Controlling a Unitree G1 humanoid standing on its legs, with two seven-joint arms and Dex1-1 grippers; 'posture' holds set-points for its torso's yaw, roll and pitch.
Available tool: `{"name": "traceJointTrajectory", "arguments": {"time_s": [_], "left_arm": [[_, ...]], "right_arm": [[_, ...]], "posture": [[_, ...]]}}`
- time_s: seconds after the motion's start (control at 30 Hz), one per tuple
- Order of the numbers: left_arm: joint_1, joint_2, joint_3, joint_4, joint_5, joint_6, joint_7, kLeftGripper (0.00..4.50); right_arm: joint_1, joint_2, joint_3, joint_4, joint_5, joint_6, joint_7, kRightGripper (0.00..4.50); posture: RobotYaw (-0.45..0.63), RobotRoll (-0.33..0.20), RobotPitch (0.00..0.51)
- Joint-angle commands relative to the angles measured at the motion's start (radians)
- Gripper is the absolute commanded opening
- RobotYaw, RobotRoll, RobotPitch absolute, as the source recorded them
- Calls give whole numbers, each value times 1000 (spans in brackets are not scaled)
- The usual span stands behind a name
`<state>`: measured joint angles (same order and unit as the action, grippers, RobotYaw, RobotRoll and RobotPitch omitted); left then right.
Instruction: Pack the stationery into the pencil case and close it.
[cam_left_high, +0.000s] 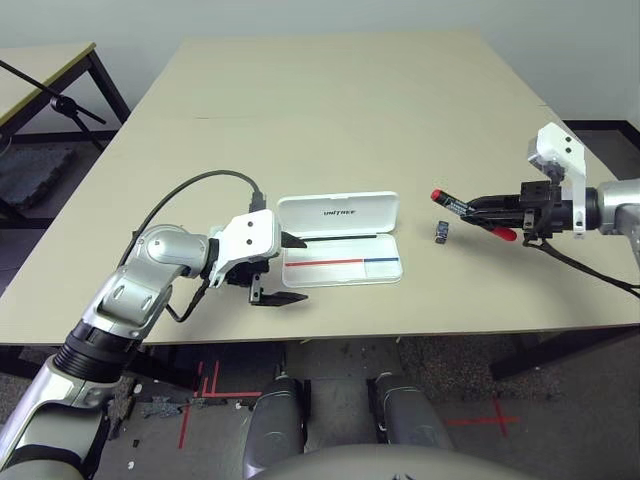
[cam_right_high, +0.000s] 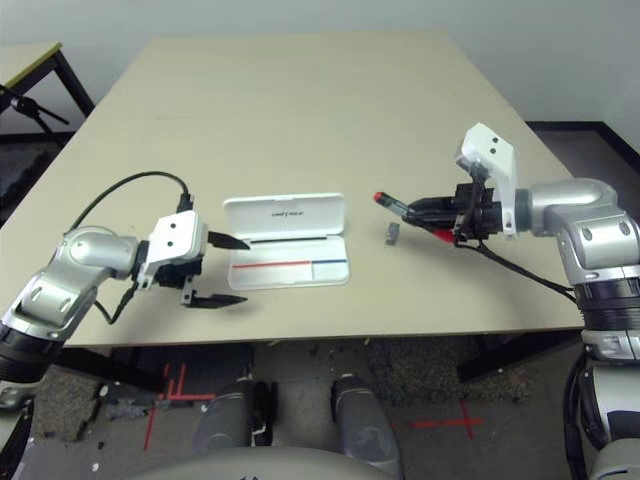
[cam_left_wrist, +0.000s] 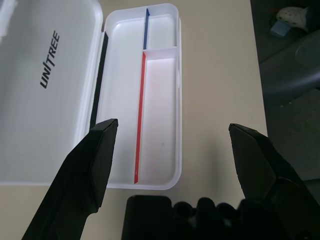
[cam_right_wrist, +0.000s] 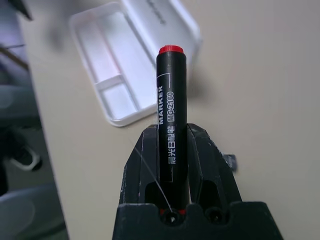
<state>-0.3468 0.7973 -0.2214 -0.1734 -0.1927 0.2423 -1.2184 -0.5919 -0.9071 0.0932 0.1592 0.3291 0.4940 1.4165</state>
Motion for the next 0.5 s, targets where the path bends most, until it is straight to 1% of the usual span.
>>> {"name": "traceJointTrajectory", "arguments": {"time_s": [0.03,0.23,0.37,0.5], "left_arm": [[3,22,12,27,11,-16,-7,4500],[-4,45,31,35,4,-17,-9,4500],[0,57,41,19,-3,-3,-4,4500],[0,60,43,-9,-7,22,2,4500]], "right_arm": [[-39,12,71,-35,-23,1,43,511],[-84,95,154,-66,-68,17,6,511],[-112,184,174,-50,-109,-2,-79,511],[-135,237,204,-57,-139,-16,-105,511]], "posture": [[-96,0,61],[-71,0,55],[-60,0,51],[-56,0,46]]}}
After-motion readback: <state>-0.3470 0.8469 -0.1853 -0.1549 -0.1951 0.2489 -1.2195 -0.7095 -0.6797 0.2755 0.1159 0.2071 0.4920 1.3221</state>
